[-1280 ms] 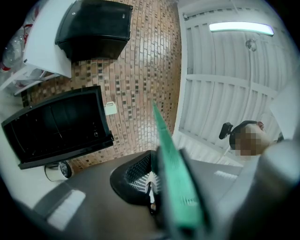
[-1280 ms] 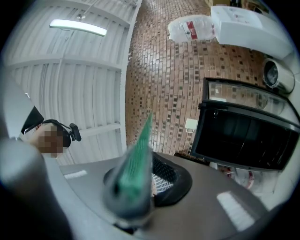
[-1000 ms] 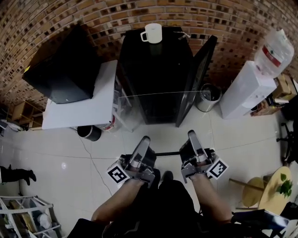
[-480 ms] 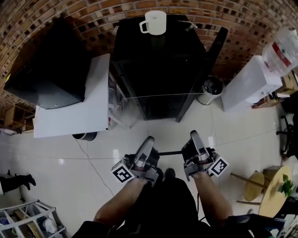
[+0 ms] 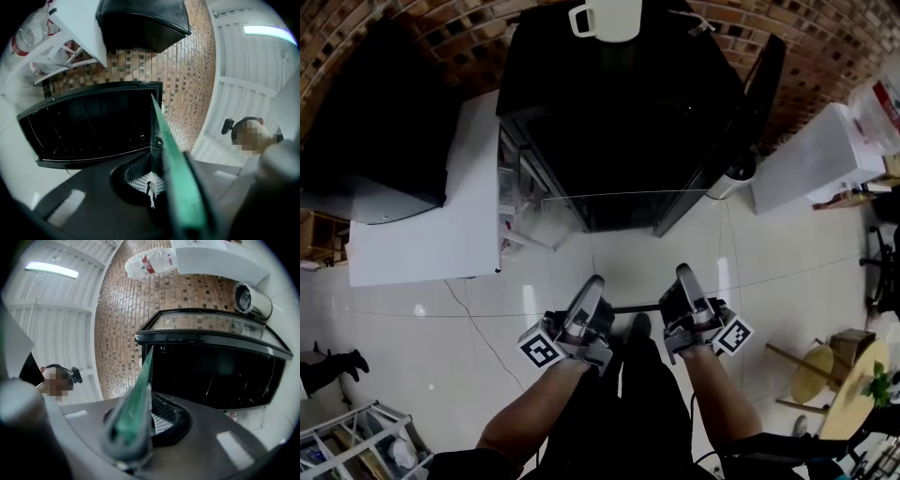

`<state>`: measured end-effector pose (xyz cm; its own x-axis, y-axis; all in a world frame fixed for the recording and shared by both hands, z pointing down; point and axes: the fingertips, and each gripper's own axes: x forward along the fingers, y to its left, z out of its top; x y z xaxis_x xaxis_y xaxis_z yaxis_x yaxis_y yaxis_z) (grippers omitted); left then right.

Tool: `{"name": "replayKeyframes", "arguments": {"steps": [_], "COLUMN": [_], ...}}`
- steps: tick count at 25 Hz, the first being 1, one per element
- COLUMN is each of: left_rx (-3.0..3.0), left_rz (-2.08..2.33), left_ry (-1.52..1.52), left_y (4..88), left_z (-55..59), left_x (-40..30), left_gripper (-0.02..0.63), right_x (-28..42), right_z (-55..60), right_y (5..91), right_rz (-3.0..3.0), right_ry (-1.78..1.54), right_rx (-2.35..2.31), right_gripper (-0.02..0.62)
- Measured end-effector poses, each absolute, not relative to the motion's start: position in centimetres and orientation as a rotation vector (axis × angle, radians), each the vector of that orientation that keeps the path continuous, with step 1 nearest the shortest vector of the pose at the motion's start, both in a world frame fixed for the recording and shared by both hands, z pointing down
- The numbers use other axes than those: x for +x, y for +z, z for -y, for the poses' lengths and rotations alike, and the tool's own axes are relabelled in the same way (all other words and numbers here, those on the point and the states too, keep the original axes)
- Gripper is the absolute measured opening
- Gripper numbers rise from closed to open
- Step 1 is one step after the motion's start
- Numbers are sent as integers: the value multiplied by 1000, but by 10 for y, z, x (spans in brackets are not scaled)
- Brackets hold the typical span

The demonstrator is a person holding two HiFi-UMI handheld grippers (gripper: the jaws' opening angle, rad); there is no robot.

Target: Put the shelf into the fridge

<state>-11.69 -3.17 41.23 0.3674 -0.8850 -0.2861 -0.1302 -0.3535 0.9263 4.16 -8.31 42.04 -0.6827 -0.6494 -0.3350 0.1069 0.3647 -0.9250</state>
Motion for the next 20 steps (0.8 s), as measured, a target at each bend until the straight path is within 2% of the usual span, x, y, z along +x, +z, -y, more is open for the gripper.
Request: {"name": "replayKeyframes", "arguments": {"steps": [20], "left_rx": [1630], "left_rz": [897], "left_ry": [-1029], "left_y": [583], "left_z": [82], "left_x": [-116], "left_gripper": [3], "right_x": [40], "right_z": [136], "right_y": [585], "right_rz": [-1880], "right_ry": [-1488], "right_rx": [-524], "right_gripper": [17]}}
